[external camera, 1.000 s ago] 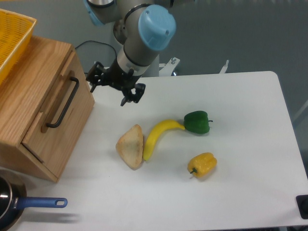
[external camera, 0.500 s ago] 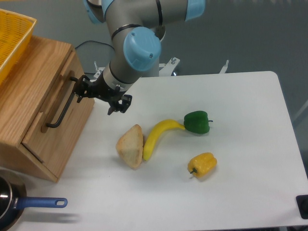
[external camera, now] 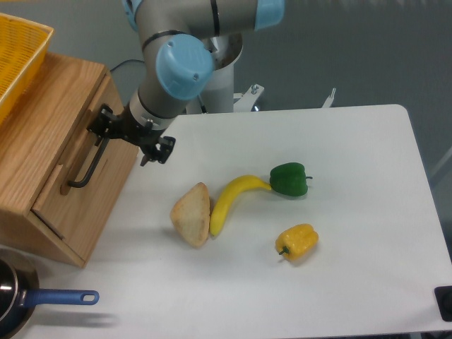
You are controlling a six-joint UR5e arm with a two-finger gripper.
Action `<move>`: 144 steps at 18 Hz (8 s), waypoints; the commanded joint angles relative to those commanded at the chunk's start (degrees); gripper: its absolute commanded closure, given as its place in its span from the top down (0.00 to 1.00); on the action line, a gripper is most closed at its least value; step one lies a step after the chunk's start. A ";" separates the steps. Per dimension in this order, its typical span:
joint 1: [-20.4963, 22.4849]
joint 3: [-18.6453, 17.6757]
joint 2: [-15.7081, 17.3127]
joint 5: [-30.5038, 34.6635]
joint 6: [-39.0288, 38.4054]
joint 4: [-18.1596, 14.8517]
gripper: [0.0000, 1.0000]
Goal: Slide the top drawer open
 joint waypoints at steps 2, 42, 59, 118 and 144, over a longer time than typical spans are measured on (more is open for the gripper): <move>-0.18 0.00 0.00 0.26 0.00 0.17 1.00; -2.81 -2.46 -1.40 8.52 0.70 5.45 1.00; -2.73 -2.20 -2.02 13.89 2.46 7.56 1.00; 4.83 0.97 -3.60 23.12 12.57 9.40 1.00; 8.00 2.64 -4.31 22.59 15.30 9.14 1.00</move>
